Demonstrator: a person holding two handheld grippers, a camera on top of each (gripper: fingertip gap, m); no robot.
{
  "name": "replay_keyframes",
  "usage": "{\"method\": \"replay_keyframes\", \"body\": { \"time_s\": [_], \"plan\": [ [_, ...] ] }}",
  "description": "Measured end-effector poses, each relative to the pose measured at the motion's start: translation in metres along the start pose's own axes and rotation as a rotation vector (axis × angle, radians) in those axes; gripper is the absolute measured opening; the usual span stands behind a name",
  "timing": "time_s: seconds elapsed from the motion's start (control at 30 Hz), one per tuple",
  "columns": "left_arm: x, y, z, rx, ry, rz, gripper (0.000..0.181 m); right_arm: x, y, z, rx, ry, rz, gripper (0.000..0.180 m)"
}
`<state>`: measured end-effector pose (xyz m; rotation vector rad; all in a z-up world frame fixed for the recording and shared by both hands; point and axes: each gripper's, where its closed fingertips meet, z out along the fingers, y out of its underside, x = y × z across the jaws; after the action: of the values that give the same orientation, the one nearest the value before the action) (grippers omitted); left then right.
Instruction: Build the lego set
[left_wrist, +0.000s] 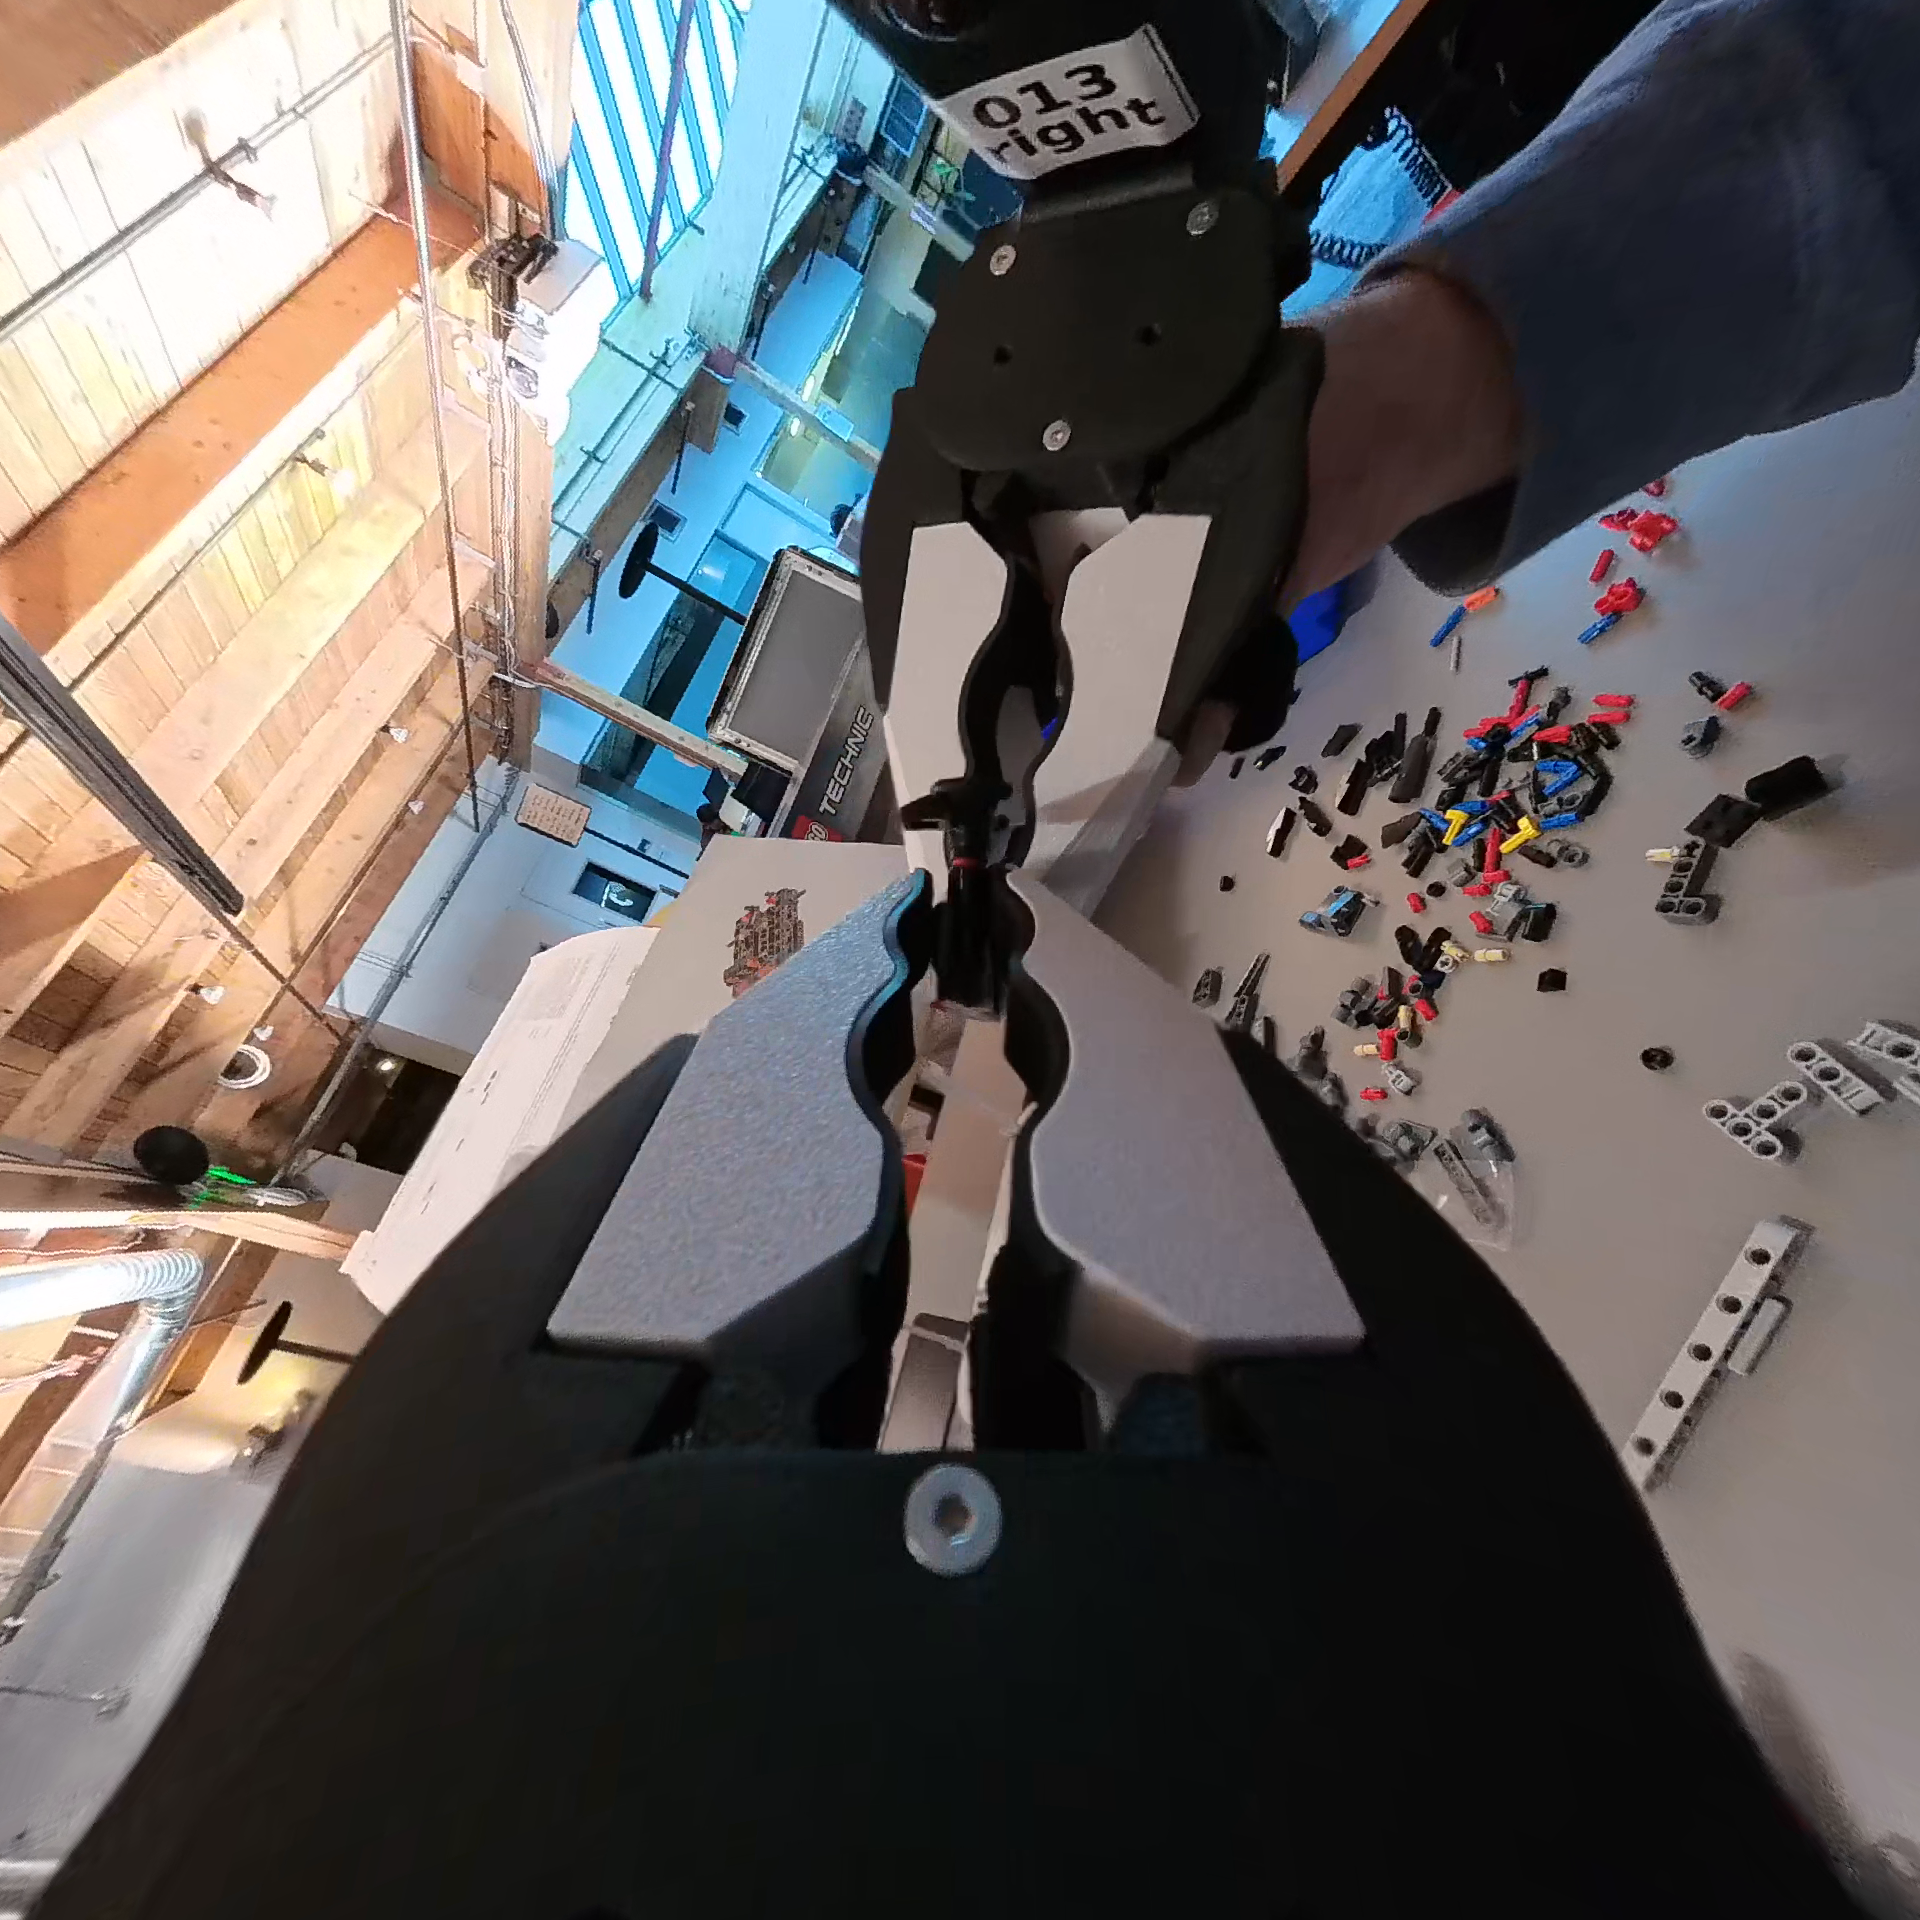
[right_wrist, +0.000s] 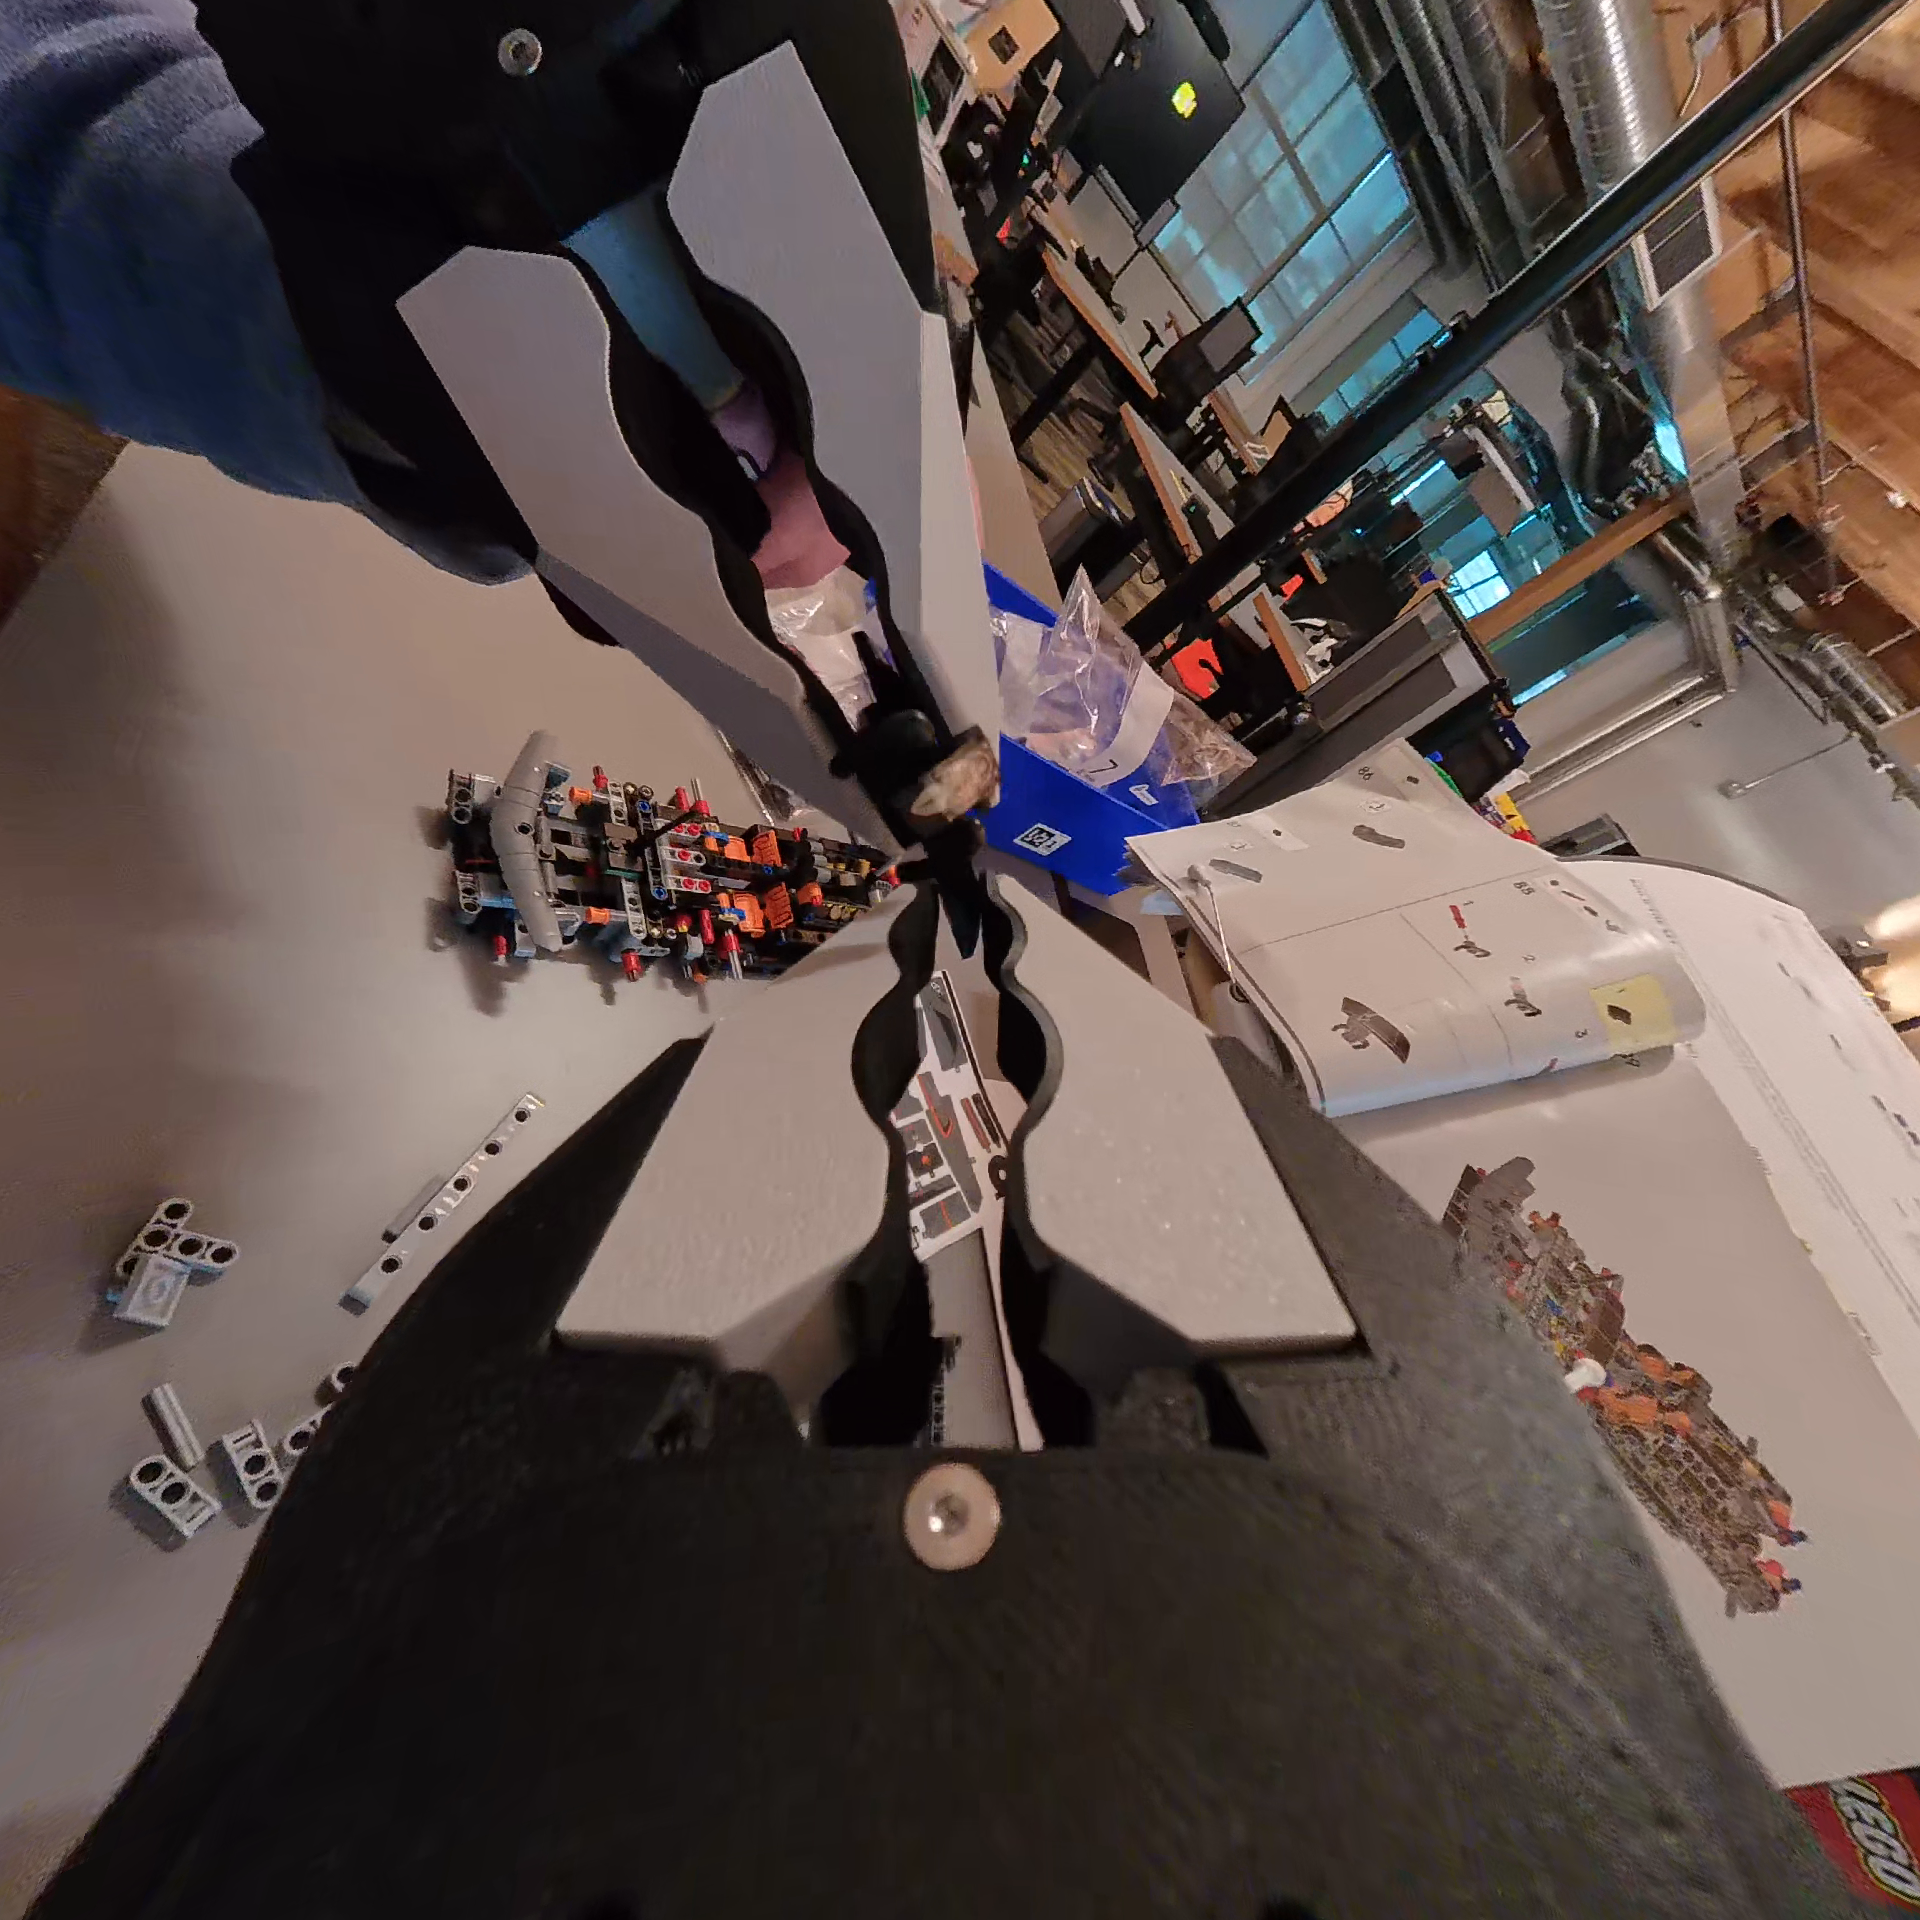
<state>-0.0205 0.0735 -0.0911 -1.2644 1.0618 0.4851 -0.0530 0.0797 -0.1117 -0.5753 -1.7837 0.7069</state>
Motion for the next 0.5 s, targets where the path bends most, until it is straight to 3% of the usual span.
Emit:
{"method": "replay_keyframes", "body": {
  "time_s": [0.13, 0.37, 0.5],
  "plan": [
    [0.002, -0.003, -0.002, 0.039, 0.021, -0.057, 0.008, -0.002, -0.008, -0.004, 0.06, -0.036, 0.068, 0.026],
    [0.003, -0.016, -0.004, 0.138, 0.069, -0.145, 0.008, -0.013, -0.021, -0.008, 0.146, -0.119, 0.122, 0.007],
    [0.006, -0.019, -0.004, 0.165, 0.084, -0.153, 0.008, -0.015, -0.021, -0.011, 0.157, -0.135, 0.127, 0.005]
  ]
}}
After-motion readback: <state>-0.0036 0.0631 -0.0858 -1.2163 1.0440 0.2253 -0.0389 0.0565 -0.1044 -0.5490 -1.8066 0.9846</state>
